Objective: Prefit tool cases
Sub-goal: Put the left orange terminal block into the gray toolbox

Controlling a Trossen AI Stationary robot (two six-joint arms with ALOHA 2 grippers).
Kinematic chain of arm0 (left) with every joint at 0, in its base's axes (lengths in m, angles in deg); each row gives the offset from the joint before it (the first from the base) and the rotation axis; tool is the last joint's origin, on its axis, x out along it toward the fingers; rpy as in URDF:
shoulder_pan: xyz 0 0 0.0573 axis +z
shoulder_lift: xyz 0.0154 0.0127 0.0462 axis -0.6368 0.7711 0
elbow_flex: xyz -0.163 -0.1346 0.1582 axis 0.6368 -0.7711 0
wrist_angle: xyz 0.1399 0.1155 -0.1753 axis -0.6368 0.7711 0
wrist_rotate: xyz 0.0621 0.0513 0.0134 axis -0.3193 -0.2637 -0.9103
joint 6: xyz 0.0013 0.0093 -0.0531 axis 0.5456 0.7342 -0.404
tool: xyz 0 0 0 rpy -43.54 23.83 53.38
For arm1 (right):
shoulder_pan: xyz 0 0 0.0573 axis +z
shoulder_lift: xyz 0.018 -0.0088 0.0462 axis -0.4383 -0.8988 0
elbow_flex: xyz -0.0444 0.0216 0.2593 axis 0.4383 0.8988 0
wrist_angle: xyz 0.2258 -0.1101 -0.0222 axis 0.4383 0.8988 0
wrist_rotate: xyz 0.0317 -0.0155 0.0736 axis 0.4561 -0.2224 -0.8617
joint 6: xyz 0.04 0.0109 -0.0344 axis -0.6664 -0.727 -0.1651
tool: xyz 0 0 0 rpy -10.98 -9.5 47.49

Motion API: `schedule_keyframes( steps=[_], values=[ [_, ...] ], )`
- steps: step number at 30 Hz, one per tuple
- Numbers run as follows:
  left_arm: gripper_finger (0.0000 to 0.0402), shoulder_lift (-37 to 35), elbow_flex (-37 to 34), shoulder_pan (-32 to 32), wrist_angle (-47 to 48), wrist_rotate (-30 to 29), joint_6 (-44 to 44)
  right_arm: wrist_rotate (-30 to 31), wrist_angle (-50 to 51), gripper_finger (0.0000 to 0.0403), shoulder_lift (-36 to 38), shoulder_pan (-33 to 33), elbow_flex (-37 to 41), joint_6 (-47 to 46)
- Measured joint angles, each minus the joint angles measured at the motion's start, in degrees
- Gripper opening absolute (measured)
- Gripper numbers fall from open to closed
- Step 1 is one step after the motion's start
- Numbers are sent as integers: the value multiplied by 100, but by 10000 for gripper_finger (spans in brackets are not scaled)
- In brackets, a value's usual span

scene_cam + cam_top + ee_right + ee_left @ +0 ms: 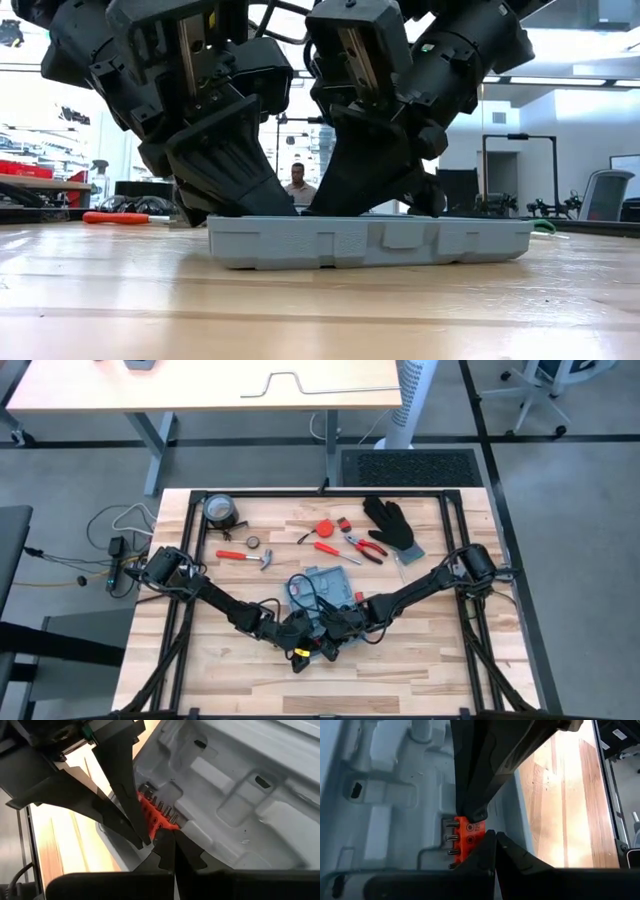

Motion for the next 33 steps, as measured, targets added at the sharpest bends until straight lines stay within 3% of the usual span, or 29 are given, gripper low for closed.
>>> schedule_keyframes(
  steps=[15,27,33],
  values=[
    [0,-387,-23,108,-23,-236,507,-100,134,0,-9,-73,12,114],
    [0,-422,-25,117,-384,99,649,-226,157,0,-13,-64,16,127],
    [0,-525,-10,119,-442,-353,877,-228,154,0,-13,-64,20,127]
  ],
)
